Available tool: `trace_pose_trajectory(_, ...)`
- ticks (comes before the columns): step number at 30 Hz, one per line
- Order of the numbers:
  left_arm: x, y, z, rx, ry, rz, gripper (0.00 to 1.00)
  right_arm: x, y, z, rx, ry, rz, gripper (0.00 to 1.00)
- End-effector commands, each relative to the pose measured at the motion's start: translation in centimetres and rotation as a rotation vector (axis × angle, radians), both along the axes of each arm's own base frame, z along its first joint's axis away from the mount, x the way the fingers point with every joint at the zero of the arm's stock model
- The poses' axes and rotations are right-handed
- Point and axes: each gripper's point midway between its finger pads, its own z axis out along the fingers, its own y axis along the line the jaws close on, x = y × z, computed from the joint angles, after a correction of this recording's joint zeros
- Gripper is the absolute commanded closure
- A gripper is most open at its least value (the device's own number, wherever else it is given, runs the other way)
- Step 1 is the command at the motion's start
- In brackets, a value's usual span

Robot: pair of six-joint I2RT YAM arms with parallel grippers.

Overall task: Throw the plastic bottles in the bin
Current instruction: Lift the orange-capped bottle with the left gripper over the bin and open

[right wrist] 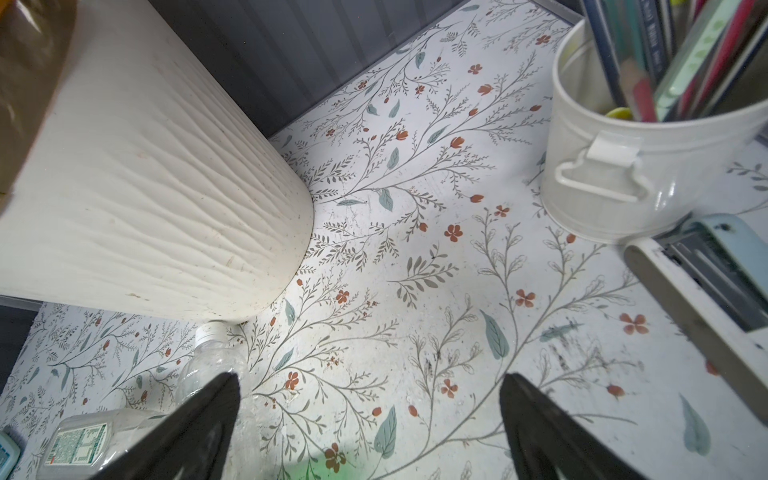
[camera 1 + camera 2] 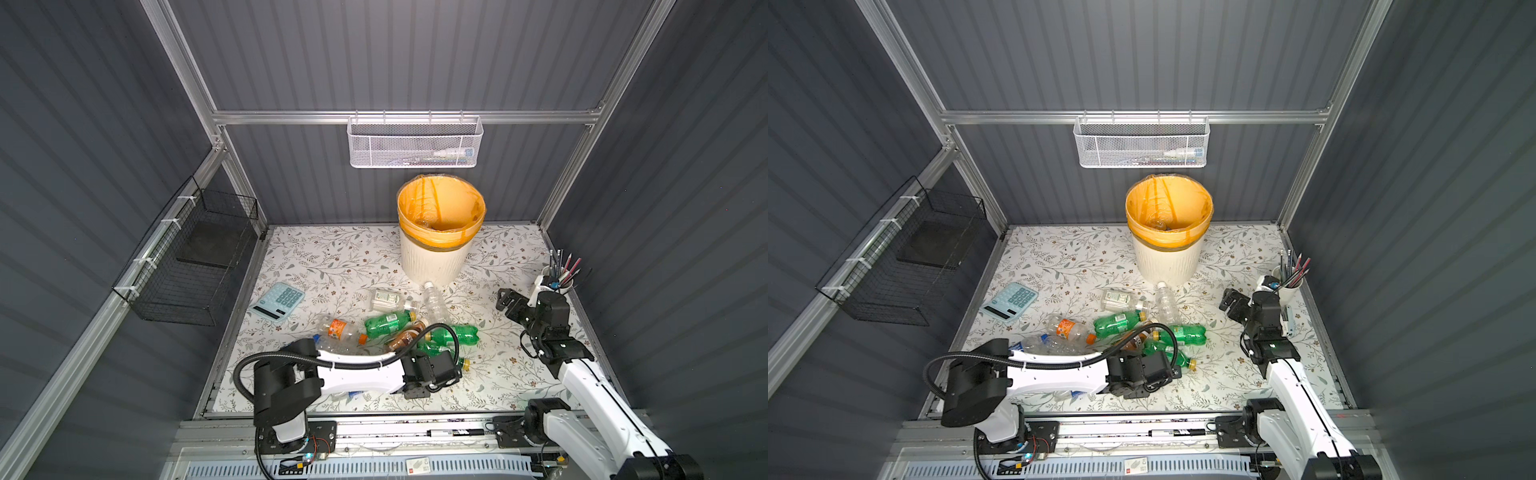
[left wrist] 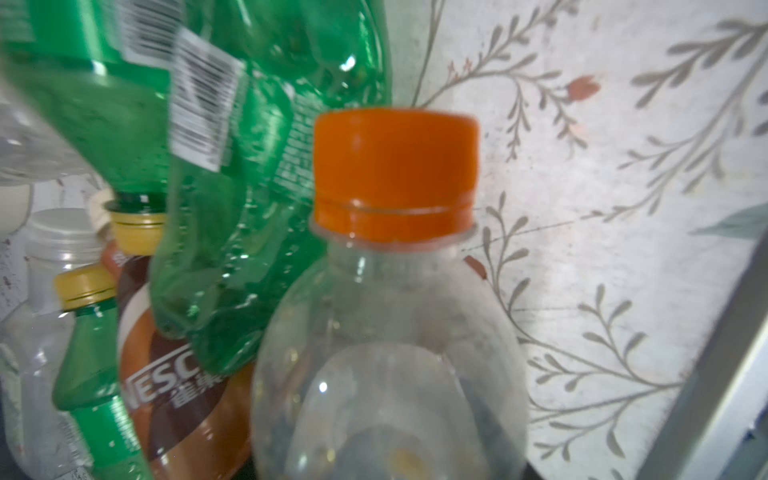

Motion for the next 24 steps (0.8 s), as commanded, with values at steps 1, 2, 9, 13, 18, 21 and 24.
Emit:
trace_pose_trajectory(1, 0.4, -1.1, 4.3, -0.16, -0.048, 0.016, 0.56, 0.0, 0.0, -0.2, 0.013, -0.003, -0.001, 0.01)
trace_pose_trajectory(2, 0.8, -1.0, 5.8, -0.2, -0.081, 0.026, 0.57, 0.0, 0.0, -0.1, 0.014, -0.006, -0.001, 0.01)
trace_pose_trajectory(9, 5.6, 0.5, 21.8, -0.565, -0.473, 0.124, 0.59, 0.2, 0.1, 0.3, 0.037, -0.024, 0.004, 0.01)
trace_pose_trajectory(13, 6.2, 2.5, 35.5, -0.956, -0.695, 0.109, 0.58, 0.3, 0.3, 0.6, 0.051, -0.033, 0.011, 0.01)
trace_pose_trajectory(18, 7.4, 4.0, 45.9, -1.281, -0.821, 0.069, 0.59, 0.2, 0.4, 1.0, 0.055, -0.046, 0.017, 0.01)
trace_pose_trajectory(21, 11.7, 2.2, 47.3, -1.311, -0.814, 0.098, 0.62, 0.3, 0.6, 1.9, 0.06, -0.072, 0.027, 0.01)
trace_pose_trajectory(24, 19.0, 0.1, 47.7, -1.386, -0.634, 0.145, 0.61, 0.5, 1.0, 2.7, 0.073, -0.09, 0.052, 0.01)
